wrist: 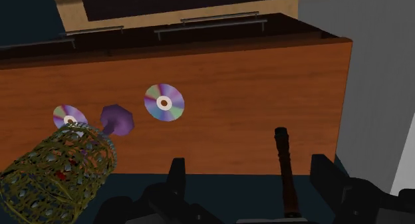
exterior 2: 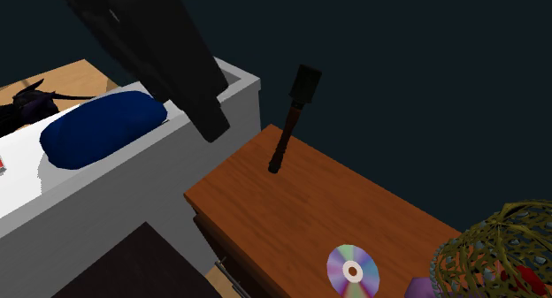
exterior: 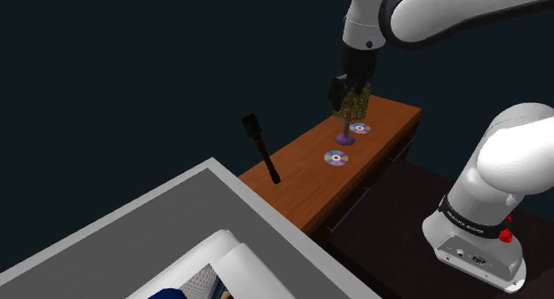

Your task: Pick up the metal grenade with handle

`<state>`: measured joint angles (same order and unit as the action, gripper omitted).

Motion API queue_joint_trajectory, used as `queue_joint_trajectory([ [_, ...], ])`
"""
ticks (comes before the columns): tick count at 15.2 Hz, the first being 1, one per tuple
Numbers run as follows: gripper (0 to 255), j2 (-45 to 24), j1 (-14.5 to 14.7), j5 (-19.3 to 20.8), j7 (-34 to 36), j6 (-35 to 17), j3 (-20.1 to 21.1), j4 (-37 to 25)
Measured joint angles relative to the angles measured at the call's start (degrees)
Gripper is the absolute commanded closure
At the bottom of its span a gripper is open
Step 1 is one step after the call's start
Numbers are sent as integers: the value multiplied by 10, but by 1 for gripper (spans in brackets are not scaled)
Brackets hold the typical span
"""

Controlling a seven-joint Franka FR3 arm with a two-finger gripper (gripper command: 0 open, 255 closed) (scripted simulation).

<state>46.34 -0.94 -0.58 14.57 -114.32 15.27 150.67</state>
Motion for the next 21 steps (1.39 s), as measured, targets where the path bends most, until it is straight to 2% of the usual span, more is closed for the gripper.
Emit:
queue_joint_trajectory([
  [3, 0, -39, -17, 11, 63, -79, 52, 16],
  [7, 0, -113, -64, 50, 164, -182, 136, 19],
  [9, 0, -150, -99, 83, 226, -221, 189, 9],
  [12, 0, -226, -190, 168, 339, -278, 287, -21],
  [14, 0, -272, -266, 247, 430, -302, 363, -41],
  [16, 0, -333, -360, 351, 536, -297, 458, -74],
  [17, 0, -382, -413, 421, 602, -272, 519, -101],
  [18, 0, -460, -452, 510, 675, -226, 565, -128],
  [19, 0, -538, -453, 606, 740, -168, 578, -151],
  [20, 0, -593, -415, 671, 787, -123, 551, -179],
  [21, 0, -637, -371, 719, 821, -88, 515, -206],
])
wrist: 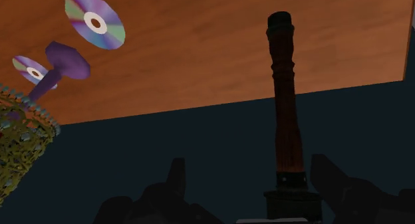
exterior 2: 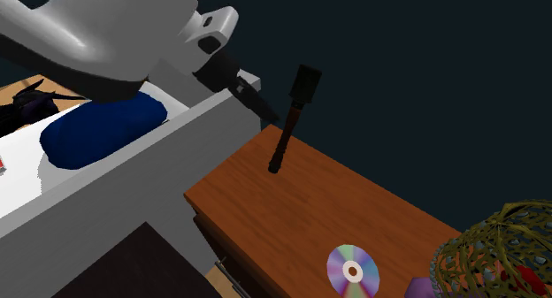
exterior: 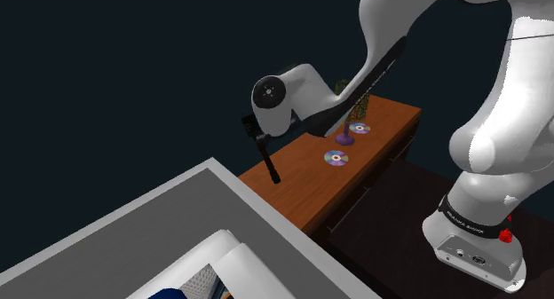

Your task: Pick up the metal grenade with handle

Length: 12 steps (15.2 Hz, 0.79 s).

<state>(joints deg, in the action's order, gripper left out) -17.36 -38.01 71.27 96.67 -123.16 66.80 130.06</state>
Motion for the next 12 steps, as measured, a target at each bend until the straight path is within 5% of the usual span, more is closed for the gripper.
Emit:
queue_joint_trajectory([
  [7, 0, -189, 189, 169, 109, 143, -151, -164],
  [12, 0, -232, 219, 205, 132, 158, -182, -195],
])
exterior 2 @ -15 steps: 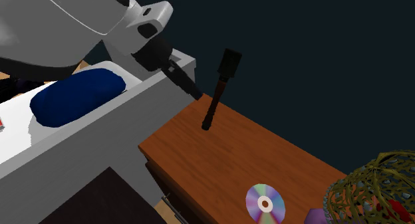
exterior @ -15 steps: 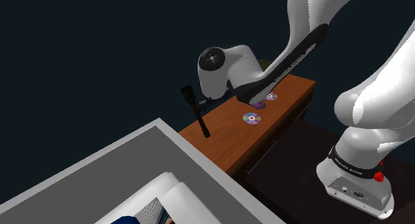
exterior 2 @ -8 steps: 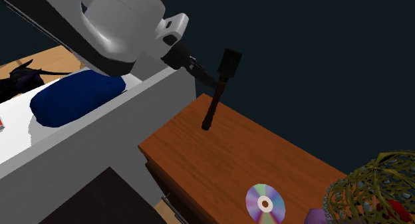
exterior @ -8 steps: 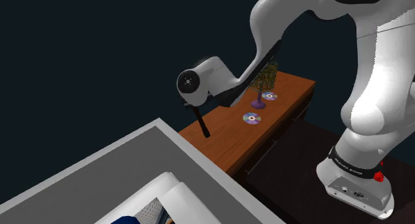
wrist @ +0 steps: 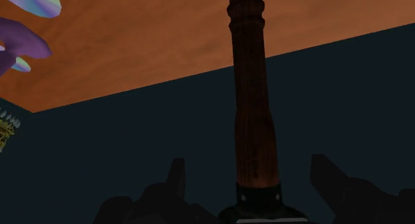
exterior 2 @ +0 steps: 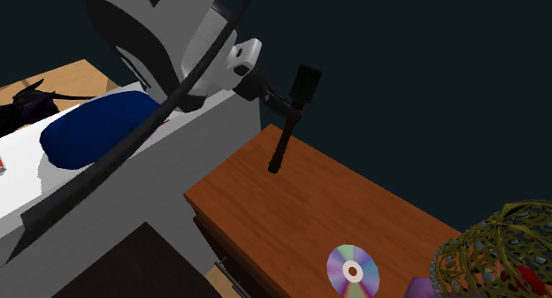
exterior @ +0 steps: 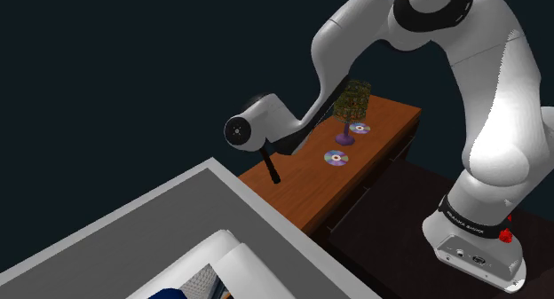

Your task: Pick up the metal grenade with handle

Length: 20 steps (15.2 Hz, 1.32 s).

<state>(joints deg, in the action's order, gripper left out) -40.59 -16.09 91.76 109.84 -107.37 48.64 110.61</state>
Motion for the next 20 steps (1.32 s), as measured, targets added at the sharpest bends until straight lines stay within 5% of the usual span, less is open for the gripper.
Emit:
queue_joint_trajectory([
  [4, 0, -23, 12, 17, 15, 1, -14, -7],
  [5, 255, -26, 14, 19, 17, 1, -15, -8],
  [20, 255, -5, 3, 4, 4, 1, -3, -2],
])
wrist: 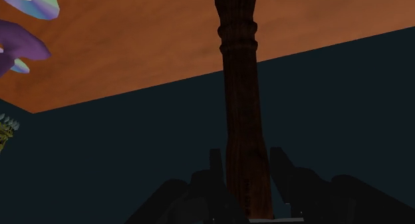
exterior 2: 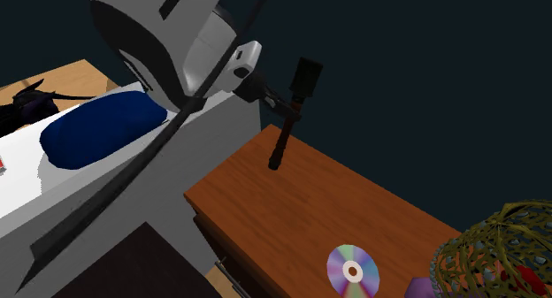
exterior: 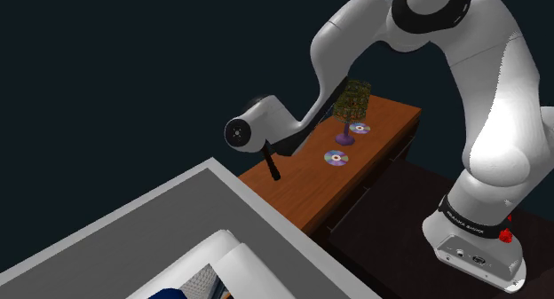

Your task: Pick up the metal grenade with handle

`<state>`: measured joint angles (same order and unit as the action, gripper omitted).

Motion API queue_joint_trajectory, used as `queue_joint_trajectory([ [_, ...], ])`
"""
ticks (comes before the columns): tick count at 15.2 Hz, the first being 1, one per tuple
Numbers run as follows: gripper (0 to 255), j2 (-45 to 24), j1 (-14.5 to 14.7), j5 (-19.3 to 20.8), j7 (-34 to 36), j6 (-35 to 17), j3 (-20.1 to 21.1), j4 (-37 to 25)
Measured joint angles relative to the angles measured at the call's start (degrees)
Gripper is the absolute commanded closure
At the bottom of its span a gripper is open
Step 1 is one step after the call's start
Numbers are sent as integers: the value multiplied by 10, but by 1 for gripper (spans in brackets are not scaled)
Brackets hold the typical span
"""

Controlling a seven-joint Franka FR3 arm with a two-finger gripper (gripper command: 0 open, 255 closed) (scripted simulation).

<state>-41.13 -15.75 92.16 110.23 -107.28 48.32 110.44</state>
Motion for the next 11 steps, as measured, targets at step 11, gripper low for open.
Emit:
queue_joint_trajectory([
  [11, 255, 59, -30, -51, -47, 2, 38, 6],
])
